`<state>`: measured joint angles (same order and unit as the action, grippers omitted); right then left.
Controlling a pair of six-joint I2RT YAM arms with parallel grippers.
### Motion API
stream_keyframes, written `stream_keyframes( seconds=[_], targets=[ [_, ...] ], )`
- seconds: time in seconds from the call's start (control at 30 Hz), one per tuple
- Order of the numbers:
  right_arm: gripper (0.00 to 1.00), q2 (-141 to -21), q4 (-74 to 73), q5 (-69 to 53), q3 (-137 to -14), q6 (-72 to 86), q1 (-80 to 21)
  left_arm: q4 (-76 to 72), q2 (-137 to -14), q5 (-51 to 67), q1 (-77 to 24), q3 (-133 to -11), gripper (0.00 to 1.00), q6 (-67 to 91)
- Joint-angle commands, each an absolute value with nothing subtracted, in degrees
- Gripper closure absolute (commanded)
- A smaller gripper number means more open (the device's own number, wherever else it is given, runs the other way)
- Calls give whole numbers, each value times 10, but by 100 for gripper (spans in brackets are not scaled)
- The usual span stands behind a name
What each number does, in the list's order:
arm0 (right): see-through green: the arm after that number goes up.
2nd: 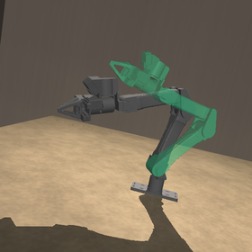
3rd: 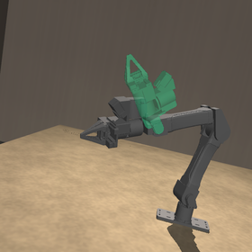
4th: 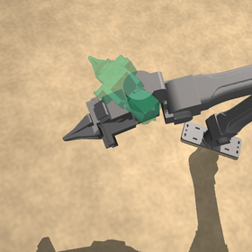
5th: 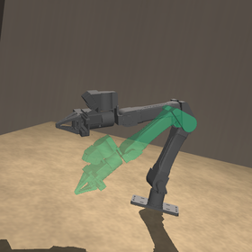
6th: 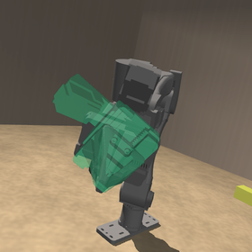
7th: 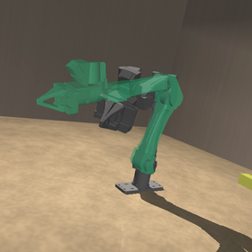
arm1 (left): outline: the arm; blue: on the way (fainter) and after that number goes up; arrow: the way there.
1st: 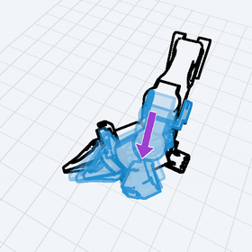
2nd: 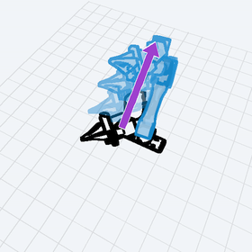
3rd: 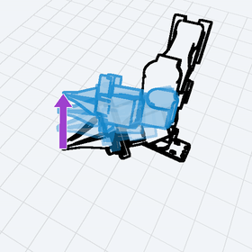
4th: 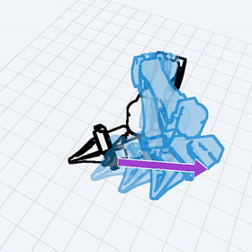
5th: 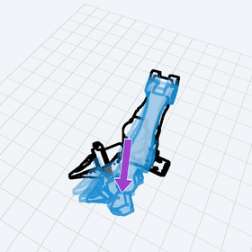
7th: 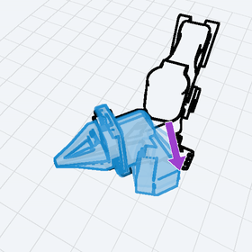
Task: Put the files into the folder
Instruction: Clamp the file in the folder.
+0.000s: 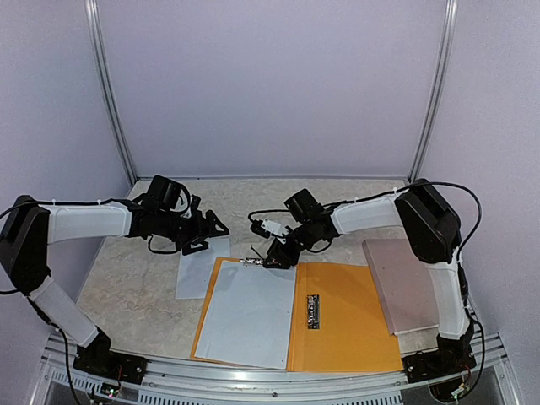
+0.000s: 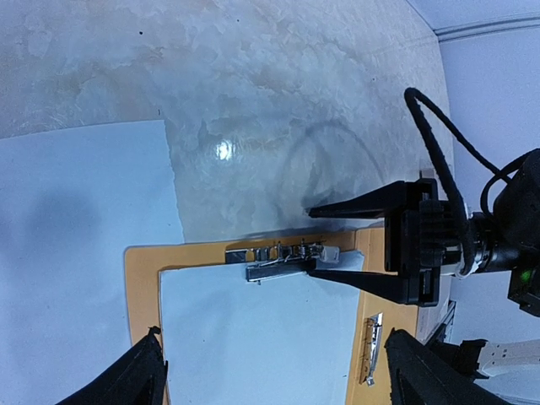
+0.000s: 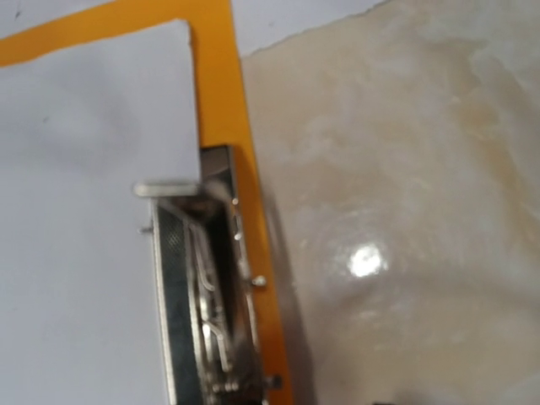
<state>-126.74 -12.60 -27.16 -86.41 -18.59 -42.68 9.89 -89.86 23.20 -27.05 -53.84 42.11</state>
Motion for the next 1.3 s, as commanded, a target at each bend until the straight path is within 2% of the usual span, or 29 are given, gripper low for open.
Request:
stream_keyframes(
  seconds=[0.0,0.13,0.3,0.53,0.83,1.27],
  targets=[
    [52,-1274,-136,-280,-861,-194,-428,99,-906,238,-267,-545,13,416],
    [54,-1271,-134,-283,-855,-194,-428,97,-910,238,-267,-545,13,418],
    [53,-1267,-133,-281,-848,-193,-428,83,-926,239,-273,-549,14,412],
    [52,-1268,-131,-280,-846,-192,-428,44,-965,180,-318,-572,24,360],
    [52,-1266,-133,-279,-846,-189,-427,-20,-1018,142,-362,-592,41,319],
    [52,-1271,-141,-277,-855,-189,-427,-39,-1066,118,-393,-620,54,289]
  ],
)
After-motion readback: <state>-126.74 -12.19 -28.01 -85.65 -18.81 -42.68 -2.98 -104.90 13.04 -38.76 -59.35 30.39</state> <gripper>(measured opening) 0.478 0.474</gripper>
